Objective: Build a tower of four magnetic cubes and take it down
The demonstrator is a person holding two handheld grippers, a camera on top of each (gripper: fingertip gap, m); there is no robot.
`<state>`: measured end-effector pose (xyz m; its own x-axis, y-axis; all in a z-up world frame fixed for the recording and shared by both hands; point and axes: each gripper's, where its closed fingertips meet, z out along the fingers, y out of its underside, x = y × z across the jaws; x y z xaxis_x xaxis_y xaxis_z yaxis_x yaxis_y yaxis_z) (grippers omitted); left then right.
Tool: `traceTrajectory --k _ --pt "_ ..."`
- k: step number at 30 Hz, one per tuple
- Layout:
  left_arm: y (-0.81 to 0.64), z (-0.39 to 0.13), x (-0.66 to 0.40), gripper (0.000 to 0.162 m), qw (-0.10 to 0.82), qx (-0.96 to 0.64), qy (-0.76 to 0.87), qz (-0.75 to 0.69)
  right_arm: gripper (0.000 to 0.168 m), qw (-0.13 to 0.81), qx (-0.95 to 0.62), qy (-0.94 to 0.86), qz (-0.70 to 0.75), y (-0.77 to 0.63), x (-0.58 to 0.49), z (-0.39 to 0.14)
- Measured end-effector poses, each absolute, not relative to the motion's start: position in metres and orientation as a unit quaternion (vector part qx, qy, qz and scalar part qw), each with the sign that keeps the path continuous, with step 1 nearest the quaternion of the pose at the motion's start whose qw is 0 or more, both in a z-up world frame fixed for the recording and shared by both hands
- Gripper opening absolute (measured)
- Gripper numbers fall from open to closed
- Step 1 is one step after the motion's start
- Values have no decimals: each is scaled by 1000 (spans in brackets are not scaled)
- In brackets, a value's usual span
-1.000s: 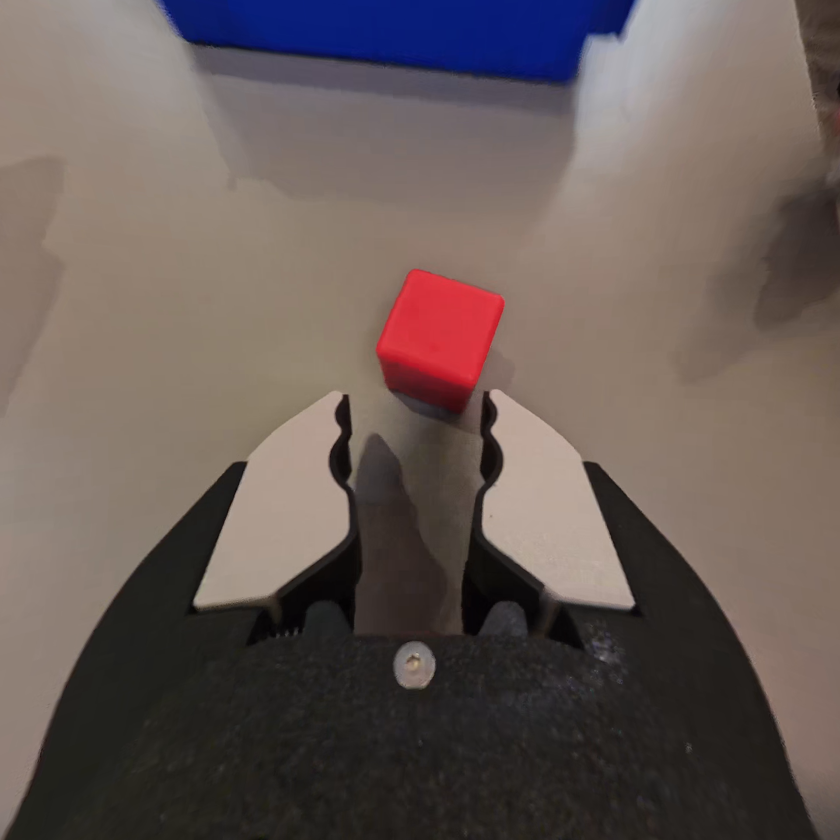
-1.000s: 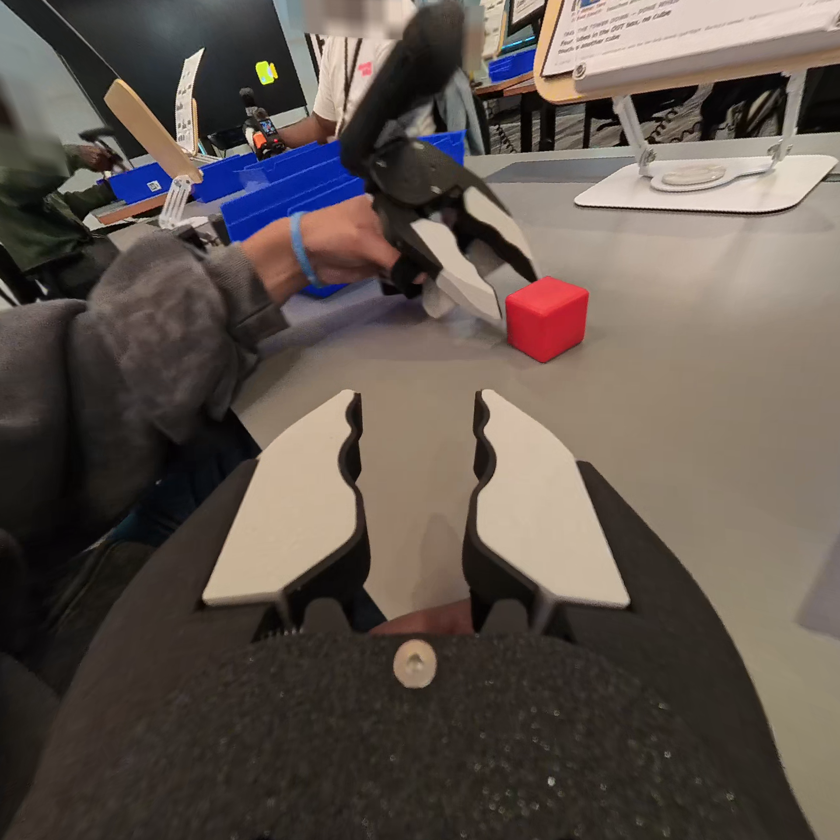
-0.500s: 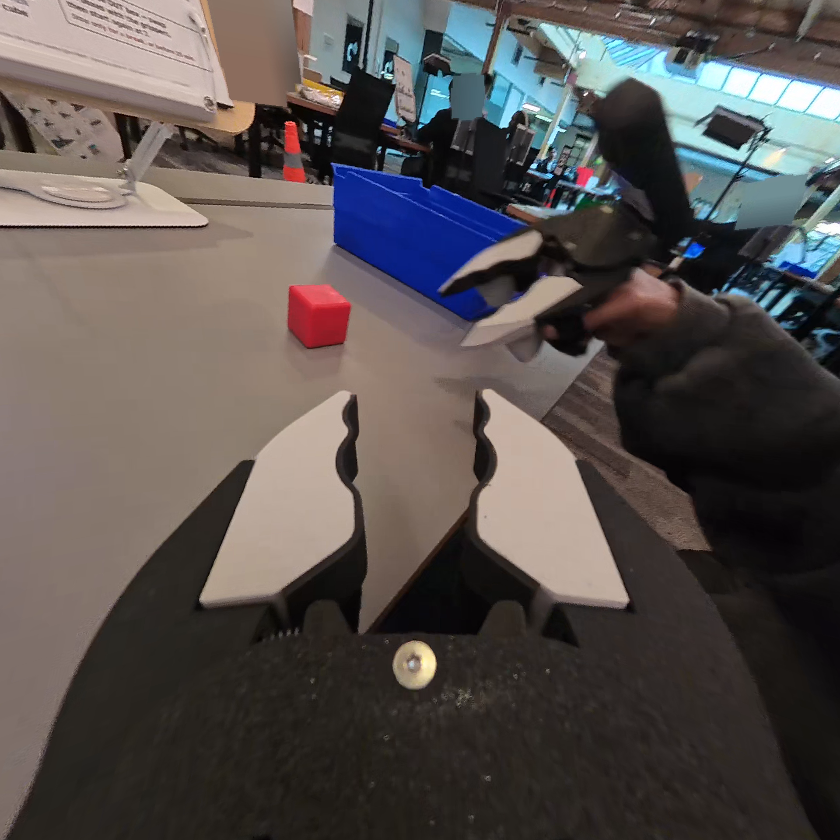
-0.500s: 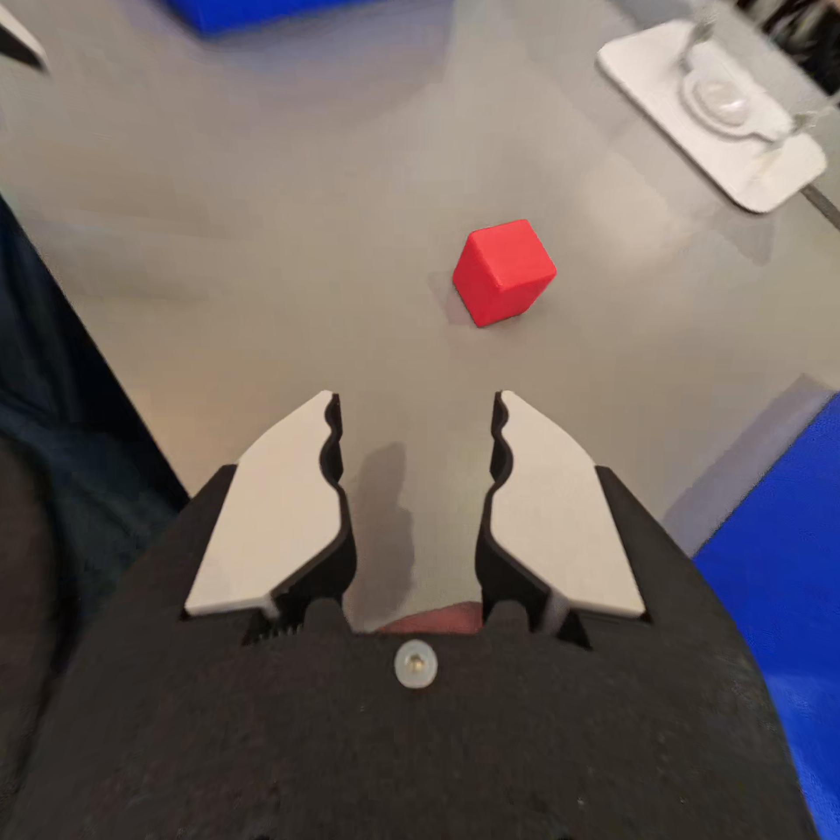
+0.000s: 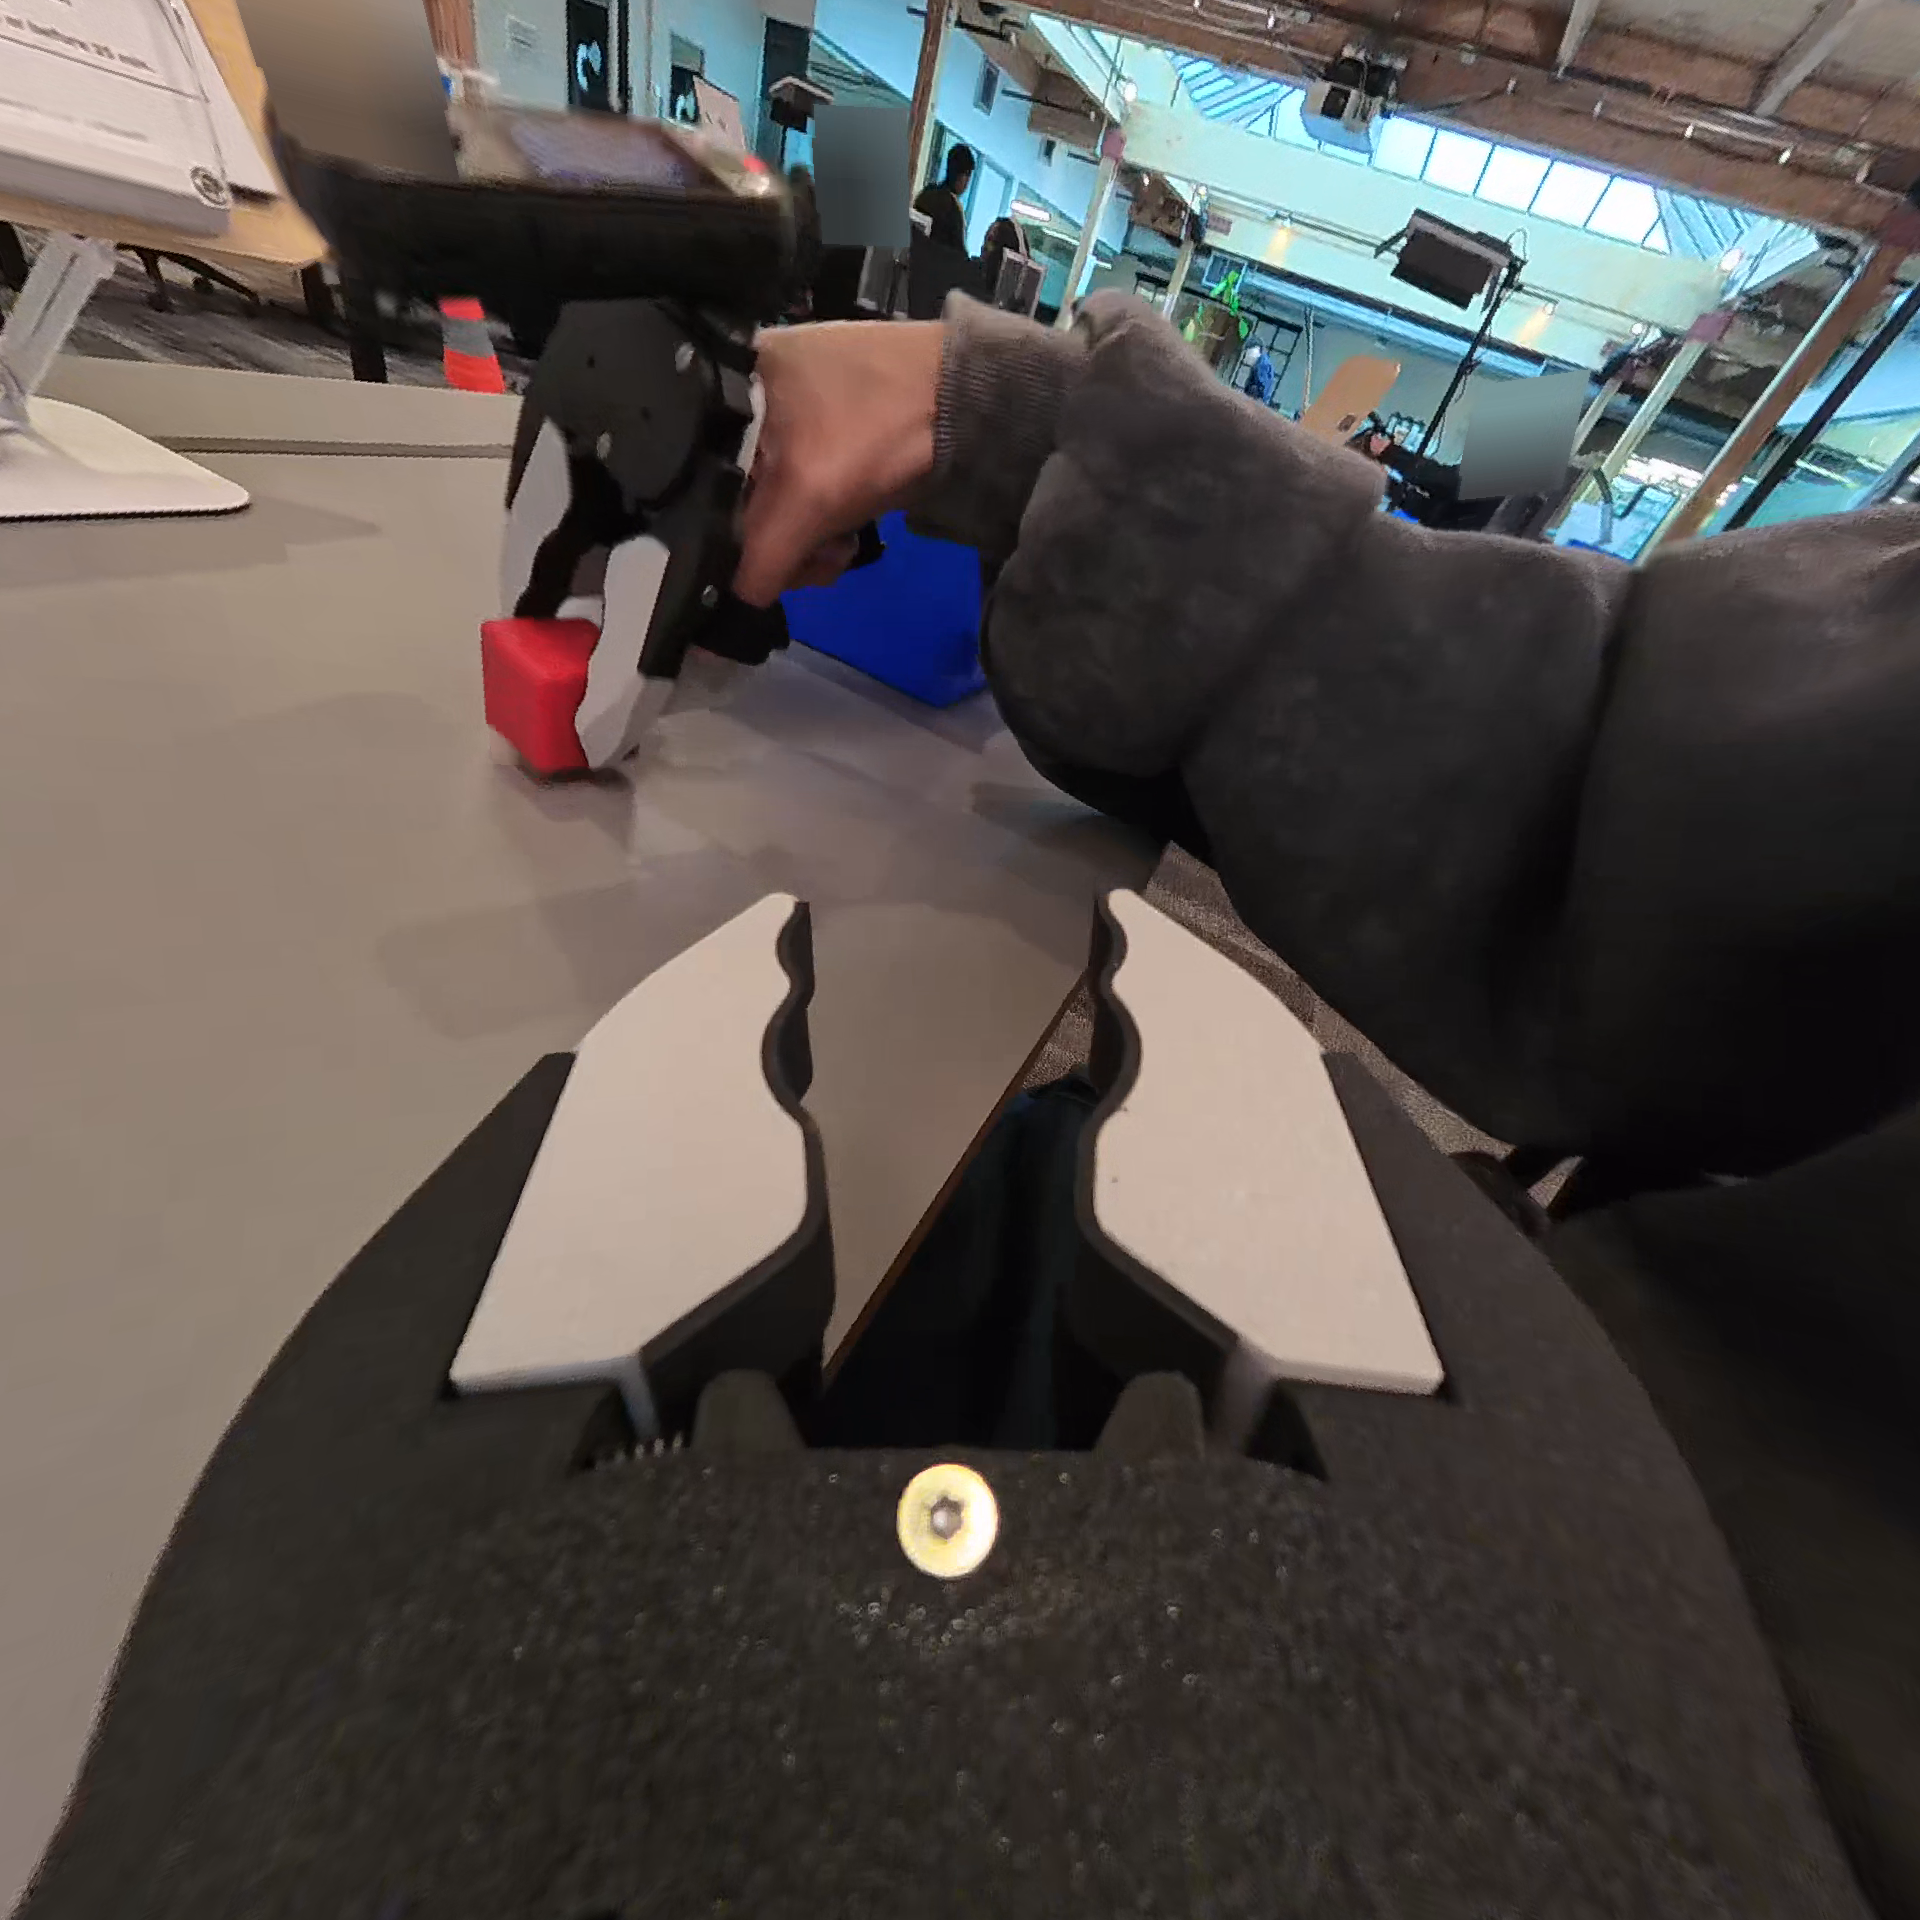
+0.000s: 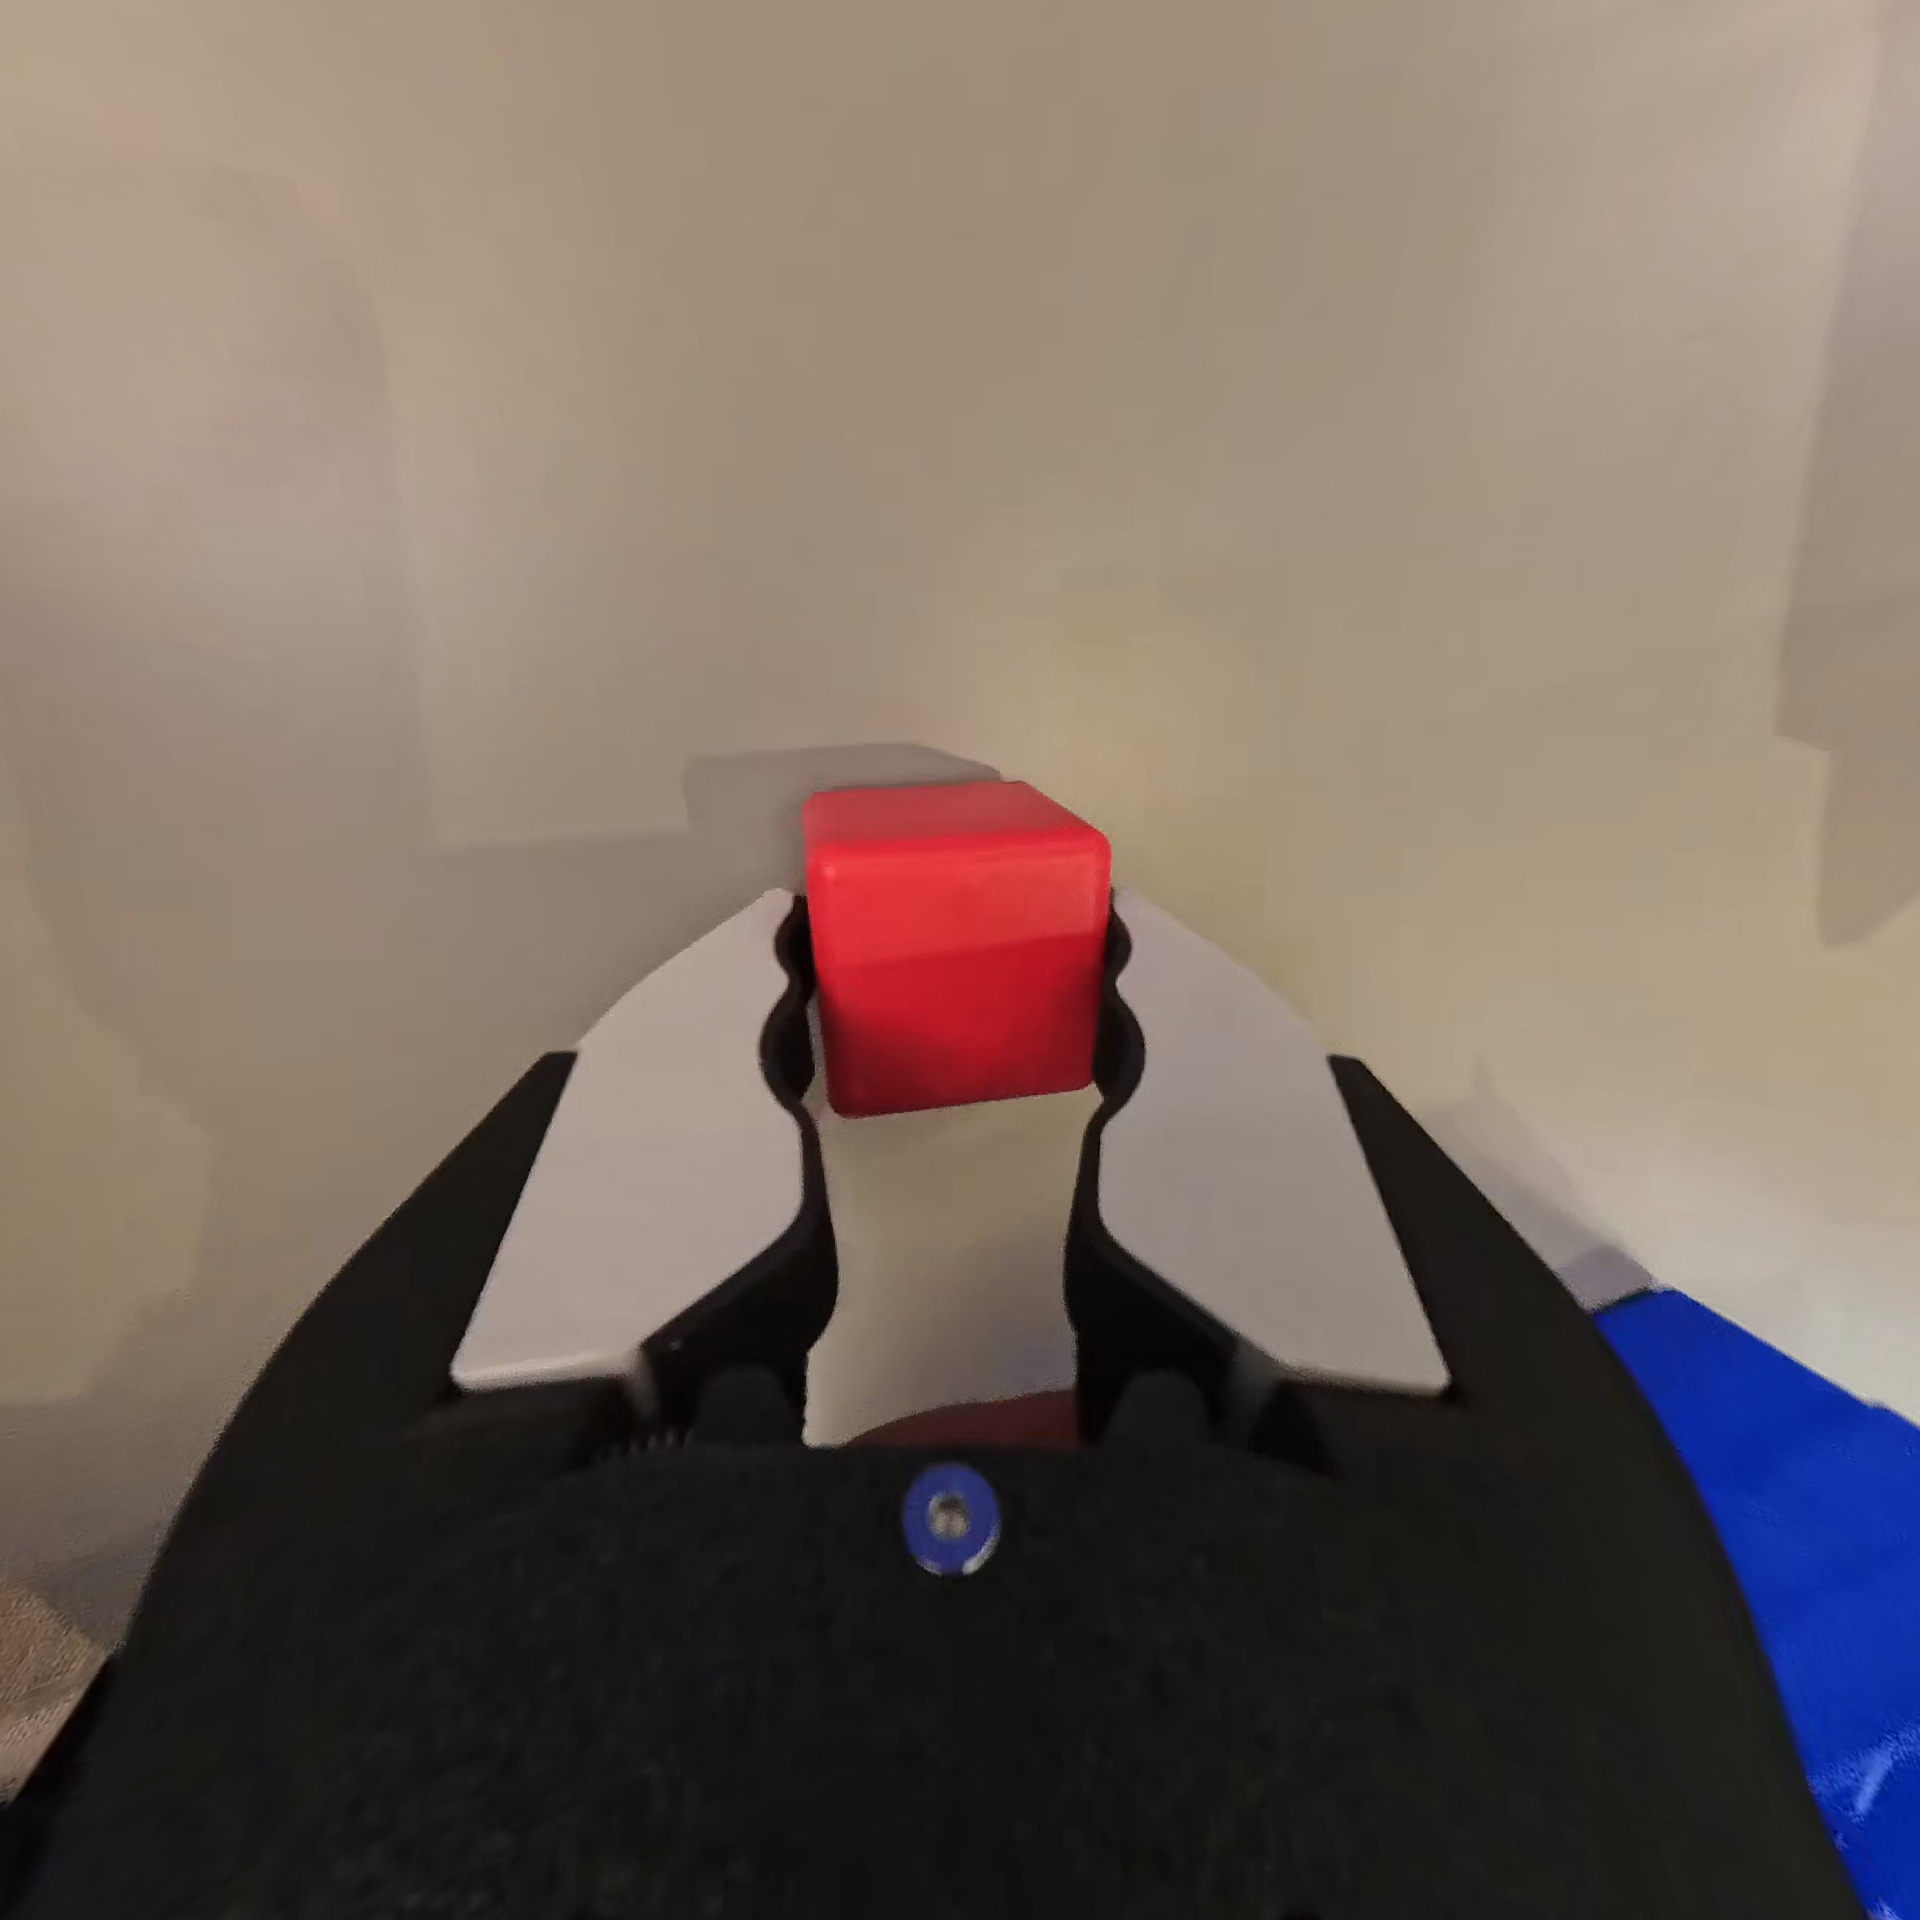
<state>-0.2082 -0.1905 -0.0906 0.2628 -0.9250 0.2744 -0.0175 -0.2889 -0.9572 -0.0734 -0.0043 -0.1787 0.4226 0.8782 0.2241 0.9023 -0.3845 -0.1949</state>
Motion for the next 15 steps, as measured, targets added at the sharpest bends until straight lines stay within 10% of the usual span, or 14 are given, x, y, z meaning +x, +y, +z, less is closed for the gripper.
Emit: traceTrajectory --k 11,15 --pt "-194 -90 -208 51 446 -637 358 -517 52 411 -829 -338 -171 -69 65 30" --pt "-196 -94 -204 51 431 -639 362 -525 52 345 -892 -239 -167 -77 164 7"
